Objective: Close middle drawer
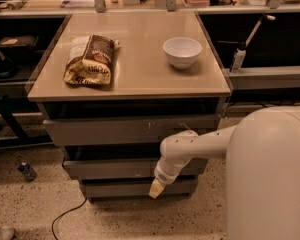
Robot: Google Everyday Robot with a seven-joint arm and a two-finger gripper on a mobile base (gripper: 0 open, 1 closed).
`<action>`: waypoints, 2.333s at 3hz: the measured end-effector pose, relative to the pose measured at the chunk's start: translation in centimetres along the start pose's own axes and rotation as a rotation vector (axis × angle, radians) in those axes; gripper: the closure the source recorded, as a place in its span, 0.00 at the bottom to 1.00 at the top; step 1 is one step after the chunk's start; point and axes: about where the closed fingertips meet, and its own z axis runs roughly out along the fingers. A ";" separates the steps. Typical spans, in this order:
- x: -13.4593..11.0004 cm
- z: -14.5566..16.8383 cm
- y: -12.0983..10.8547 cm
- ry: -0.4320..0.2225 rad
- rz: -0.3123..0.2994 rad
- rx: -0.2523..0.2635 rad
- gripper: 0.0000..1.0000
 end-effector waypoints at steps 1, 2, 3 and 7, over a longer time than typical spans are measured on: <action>0.0 0.0 0.0 0.000 0.000 0.000 0.66; 0.0 0.0 0.0 0.001 -0.002 -0.001 0.89; -1.2 0.0 -0.9 0.014 -0.016 0.029 1.00; -4.4 -0.3 -3.5 0.032 -0.042 0.114 0.81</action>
Offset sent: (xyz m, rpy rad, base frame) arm 0.0035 0.0019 0.0002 -0.0018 0.0007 0.0149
